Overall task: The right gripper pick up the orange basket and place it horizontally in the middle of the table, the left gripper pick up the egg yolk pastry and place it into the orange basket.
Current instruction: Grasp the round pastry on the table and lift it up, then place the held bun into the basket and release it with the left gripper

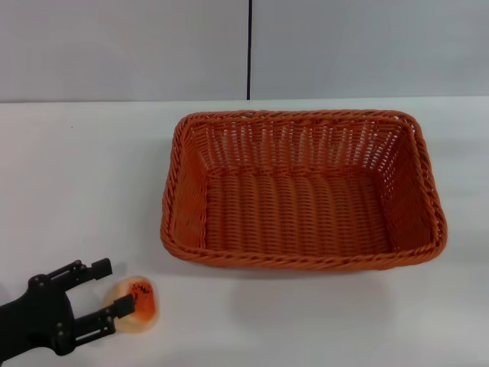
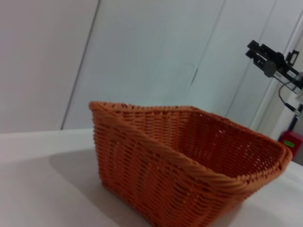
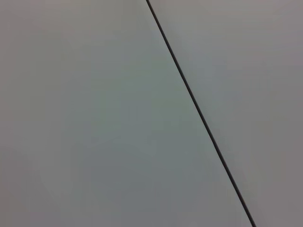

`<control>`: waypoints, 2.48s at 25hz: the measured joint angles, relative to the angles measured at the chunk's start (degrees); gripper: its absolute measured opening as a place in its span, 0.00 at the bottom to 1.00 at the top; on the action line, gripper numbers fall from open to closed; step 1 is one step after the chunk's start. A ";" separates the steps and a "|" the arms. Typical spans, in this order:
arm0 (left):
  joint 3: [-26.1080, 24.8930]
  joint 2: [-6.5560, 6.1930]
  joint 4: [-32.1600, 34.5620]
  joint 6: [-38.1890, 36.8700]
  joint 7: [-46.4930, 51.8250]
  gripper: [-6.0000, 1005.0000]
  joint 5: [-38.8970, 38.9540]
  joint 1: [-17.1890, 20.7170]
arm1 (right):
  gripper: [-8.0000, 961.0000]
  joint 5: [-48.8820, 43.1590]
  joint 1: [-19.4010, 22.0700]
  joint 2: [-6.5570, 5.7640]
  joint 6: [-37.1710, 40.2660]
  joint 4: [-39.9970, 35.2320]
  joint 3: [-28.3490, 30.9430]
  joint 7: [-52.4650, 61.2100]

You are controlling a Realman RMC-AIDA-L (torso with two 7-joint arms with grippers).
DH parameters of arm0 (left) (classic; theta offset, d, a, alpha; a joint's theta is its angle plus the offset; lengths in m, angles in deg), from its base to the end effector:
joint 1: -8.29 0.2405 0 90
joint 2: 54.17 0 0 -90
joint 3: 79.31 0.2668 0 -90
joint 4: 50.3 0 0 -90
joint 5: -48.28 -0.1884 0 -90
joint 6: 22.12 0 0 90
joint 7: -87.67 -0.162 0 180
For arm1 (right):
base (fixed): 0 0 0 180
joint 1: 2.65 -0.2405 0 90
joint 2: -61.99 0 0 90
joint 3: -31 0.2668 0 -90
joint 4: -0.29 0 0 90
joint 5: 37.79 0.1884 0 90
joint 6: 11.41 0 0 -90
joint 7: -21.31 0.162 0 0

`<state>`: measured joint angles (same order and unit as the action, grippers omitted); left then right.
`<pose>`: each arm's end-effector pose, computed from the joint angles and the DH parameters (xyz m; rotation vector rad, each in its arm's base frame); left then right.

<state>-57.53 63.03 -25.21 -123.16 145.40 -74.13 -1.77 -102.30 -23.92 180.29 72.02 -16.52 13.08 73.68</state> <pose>-0.3422 0.1834 -0.0160 -2.5169 -0.8182 -0.8416 0.3341 0.3200 0.0959 -1.4178 0.6266 1.1840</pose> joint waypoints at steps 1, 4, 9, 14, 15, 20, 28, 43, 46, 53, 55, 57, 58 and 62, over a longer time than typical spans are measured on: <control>0.24 0.02 -0.05 0.12 0.05 0.75 -0.10 -0.05 | 0.54 0.00 0.00 0.00 -0.13 0.11 -0.01 -0.05; 0.59 0.06 -0.42 0.88 0.10 0.73 -0.60 -0.37 | 0.54 0.02 0.04 0.00 -0.24 0.35 0.00 -0.54; 0.77 0.28 -0.52 2.01 0.11 0.70 -1.20 -0.90 | 0.54 0.02 0.08 0.00 -0.29 0.38 0.00 -0.69; 1.10 0.45 -0.94 3.11 0.12 0.64 -1.32 -1.24 | 0.54 0.02 0.01 -0.02 -0.51 0.38 -0.08 -0.75; 1.10 0.45 -0.94 3.11 0.12 0.63 -1.32 -1.24 | 0.54 -0.01 -0.09 -0.04 -0.64 0.38 -0.09 -0.78; 2.04 0.41 -2.24 4.37 -0.69 0.52 -1.36 -1.94 | 0.54 -0.29 -0.33 -0.12 -0.95 0.42 -0.07 -1.55; 2.13 0.30 -2.20 4.39 -1.81 0.19 -1.36 -3.29 | 0.54 -0.39 -0.69 -0.09 -2.12 0.50 -0.40 -2.29; -6.90 -2.31 -1.53 3.48 -1.18 0.05 -0.74 -4.35 | 0.54 -0.39 -0.01 -0.09 -2.17 0.46 -0.23 -2.28; -12.30 -2.62 -1.60 3.50 -1.17 0.05 -0.64 -4.58 | 0.54 -0.42 0.26 -0.09 -2.12 0.46 -0.27 -2.28; -25.42 -1.52 -5.29 1.58 -1.26 0.05 3.18 -8.66 | 0.54 -0.45 1.04 -0.08 -1.81 0.46 -0.24 -2.27; -25.28 -1.21 -5.97 0.81 -1.46 0.05 3.80 -10.00 | 0.54 -0.46 1.22 -0.09 -1.79 0.47 -0.39 -2.10; -24.99 0.20 -6.80 -0.63 -1.84 0.05 3.91 -13.79 | 0.54 -0.45 1.32 -0.07 -1.74 0.47 -0.52 -1.89; -24.25 0.72 -7.65 -0.75 -2.05 0.05 3.66 -15.73 | 0.54 -0.45 1.34 -0.06 -1.73 0.48 -0.54 -1.85; -20.75 0.85 -13.02 0.44 -3.98 0.05 3.35 -19.21 | 0.54 -0.46 1.48 -0.02 -1.70 0.54 -0.63 -1.75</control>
<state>-78.28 63.88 -38.23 -122.73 141.43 -70.78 -20.98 -102.76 -22.44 180.27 70.32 -15.99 12.45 71.93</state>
